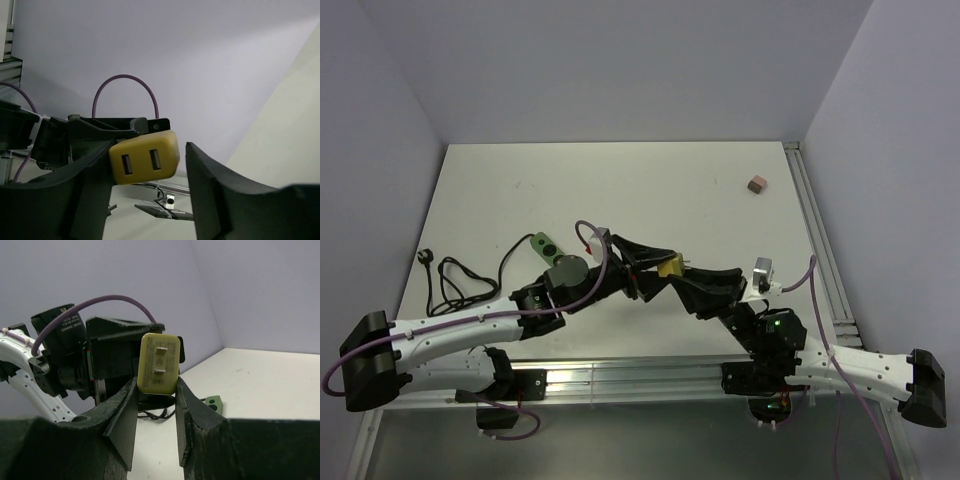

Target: Insert the plug

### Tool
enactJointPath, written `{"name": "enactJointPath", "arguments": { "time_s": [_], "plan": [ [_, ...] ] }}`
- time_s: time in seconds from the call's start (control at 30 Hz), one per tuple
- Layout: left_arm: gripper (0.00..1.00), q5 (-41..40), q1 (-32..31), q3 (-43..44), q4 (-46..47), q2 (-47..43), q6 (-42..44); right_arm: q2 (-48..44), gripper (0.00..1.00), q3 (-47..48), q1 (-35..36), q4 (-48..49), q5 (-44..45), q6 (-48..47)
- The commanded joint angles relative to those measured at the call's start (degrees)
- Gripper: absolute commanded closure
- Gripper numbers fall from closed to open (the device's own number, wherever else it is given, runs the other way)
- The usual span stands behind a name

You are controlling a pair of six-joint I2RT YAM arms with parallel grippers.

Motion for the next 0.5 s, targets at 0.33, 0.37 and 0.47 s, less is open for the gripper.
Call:
{"name": "enactJointPath", "arguments": {
  "time_s": [0.33,0.37,0.47],
  "plan": [
    [1.00,-0.34,0.79,0.64,7.97,-2.46,-10.14,-0.73,0.89,2.87,0.37,-11.41,2.01,1.74],
    [1.00,-0.08,1.14,0.73,5.78,-3.25,-8.83,-0.56,0.63,5.40,0.37,-14.86,2.90,4.10],
    [1.00,0.80,4.12,2.83,-7.47,-7.47,0.56,-1.95,0.31,7.97,0.37,-25.86,3.43,7.88]
  ]
}}
